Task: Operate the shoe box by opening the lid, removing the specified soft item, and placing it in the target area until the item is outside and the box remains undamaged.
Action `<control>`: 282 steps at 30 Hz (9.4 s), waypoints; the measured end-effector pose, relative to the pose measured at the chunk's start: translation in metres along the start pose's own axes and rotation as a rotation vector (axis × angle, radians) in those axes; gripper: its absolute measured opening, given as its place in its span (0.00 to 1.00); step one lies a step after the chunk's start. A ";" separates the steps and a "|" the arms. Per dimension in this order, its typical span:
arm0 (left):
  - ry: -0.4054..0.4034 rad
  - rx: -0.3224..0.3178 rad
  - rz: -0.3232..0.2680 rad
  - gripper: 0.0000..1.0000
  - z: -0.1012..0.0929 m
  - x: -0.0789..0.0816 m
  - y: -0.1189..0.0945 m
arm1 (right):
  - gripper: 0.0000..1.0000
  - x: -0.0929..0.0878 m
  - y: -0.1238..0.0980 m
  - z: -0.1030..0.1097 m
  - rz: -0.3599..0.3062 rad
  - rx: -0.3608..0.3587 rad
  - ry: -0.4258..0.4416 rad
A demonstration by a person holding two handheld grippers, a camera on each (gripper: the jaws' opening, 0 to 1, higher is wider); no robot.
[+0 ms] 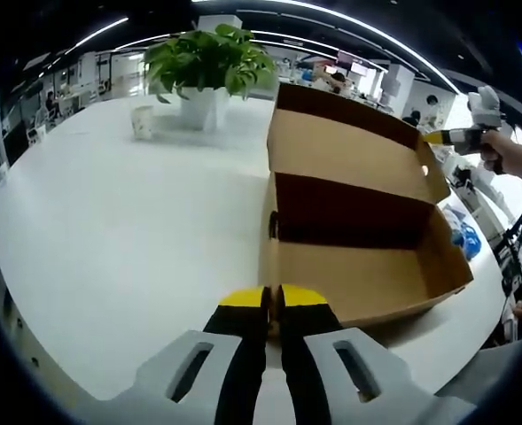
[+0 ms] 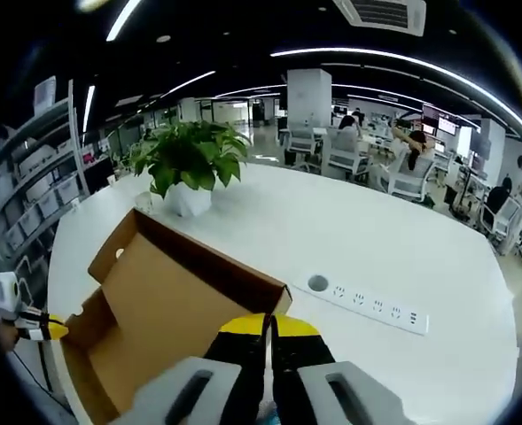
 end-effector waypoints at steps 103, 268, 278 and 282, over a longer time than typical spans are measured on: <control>0.004 -0.035 -0.010 0.03 0.000 0.000 -0.004 | 0.00 -0.022 -0.088 0.058 -0.228 0.006 -0.031; 0.379 -0.166 -0.053 0.36 -0.015 0.015 -0.024 | 0.15 -0.166 -0.096 0.123 -0.039 0.203 -0.116; 0.438 -0.169 -0.031 0.39 -0.016 0.008 -0.022 | 0.19 -0.174 -0.092 0.124 -0.011 0.214 -0.137; 0.456 -0.169 -0.023 0.40 -0.016 0.006 -0.021 | 0.19 -0.177 -0.091 0.123 -0.004 0.216 -0.143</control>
Point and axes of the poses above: the point that each gripper's makers call its tool centre point, and the gripper's own axes: y roughly forward along the fingers, z roughly to its left, x roughly out of its top, the point moved 4 cm from there along -y, roughly backward along the fingers, and after that the axes turned 8 degrees about x, right-handed, at the moved point
